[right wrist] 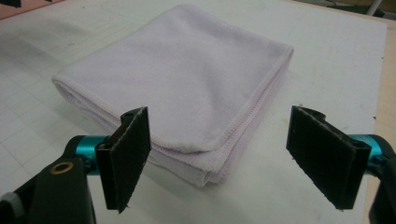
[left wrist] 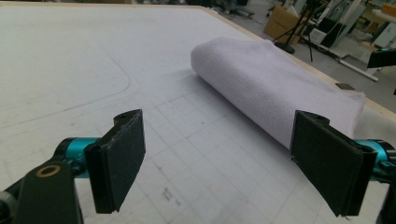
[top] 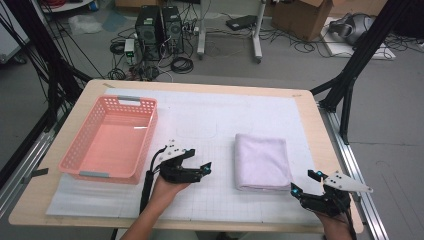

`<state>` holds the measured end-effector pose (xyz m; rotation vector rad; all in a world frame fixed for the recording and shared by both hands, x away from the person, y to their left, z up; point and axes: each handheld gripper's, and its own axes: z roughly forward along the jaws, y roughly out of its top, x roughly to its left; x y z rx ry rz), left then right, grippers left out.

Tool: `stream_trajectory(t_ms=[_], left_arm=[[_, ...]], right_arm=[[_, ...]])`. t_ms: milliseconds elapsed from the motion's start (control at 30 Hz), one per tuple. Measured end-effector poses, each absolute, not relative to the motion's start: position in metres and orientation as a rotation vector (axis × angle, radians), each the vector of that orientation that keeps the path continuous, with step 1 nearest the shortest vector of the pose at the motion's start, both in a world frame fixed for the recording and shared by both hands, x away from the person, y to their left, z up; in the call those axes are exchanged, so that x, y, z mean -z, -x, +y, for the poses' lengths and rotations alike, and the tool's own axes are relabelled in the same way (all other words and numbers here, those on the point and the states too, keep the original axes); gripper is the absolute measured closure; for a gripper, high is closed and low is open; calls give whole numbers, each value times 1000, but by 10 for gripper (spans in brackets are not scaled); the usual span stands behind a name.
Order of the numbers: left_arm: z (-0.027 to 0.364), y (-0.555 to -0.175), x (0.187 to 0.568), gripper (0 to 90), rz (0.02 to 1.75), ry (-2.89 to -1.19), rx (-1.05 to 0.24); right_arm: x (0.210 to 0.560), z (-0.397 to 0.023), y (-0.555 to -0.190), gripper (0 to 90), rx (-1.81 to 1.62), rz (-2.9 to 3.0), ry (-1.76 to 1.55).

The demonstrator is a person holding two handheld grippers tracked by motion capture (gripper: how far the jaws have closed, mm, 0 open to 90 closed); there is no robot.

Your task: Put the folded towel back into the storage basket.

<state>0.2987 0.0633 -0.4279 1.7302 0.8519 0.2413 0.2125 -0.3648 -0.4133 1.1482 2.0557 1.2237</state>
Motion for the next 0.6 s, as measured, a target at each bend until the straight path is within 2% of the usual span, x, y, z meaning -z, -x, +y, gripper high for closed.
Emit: stream_trajectory(t_ms=[600], left_arm=[[-3,-333,422,199,864,-1805,-75]], right_arm=[[414,-371,-213,207,-1233,2046,-1164]])
